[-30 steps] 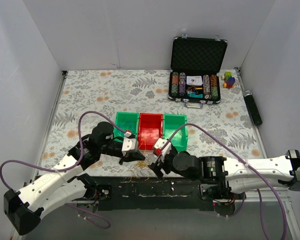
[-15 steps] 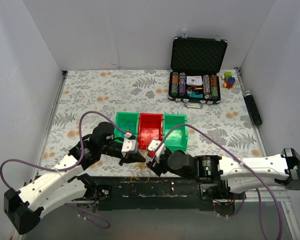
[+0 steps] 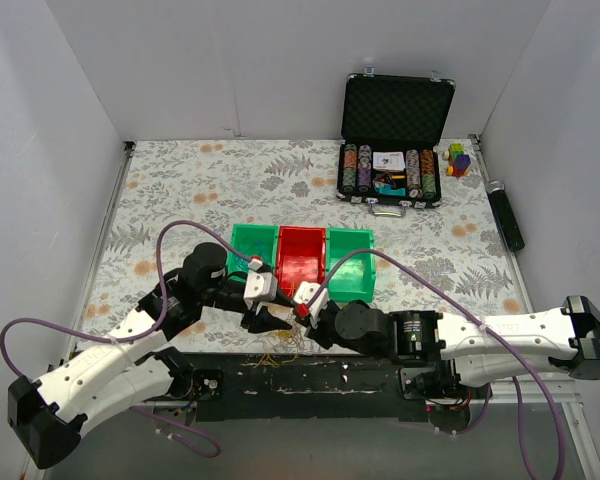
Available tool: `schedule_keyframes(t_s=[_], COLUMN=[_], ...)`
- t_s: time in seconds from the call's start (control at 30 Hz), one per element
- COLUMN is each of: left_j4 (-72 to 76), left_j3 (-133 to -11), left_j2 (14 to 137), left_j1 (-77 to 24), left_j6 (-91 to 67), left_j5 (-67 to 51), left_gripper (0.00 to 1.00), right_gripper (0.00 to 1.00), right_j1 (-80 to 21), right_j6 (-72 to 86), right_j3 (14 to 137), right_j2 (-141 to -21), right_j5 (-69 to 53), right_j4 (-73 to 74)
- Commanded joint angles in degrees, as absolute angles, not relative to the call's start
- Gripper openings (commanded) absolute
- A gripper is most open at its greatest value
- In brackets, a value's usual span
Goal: Untangle the cables
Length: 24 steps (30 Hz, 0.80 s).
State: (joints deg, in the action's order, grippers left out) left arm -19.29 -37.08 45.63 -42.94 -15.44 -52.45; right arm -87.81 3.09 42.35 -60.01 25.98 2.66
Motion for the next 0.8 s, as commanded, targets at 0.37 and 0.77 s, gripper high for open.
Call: schedule_keyframes(t_s=[0.37,0.77], left_j4=[-1.5,2.7], left_j3=[-29.8,-26.6], left_j2=[42.3,40.1], left_j1=[-43.2,-43.2], left_j6=[-34.5,-36.3], left_j5=[-41.4,-35.0], left_gripper=[0.66,0.45], right_gripper=[0.01,0.01], right_j1=[-88.2,-90.1], right_j6=[6.6,6.9], right_j3=[47.3,49.6], right_j2=[-55.1,-56.5], right_j5=[25.7,29.8], right_j4=[3.4,3.6])
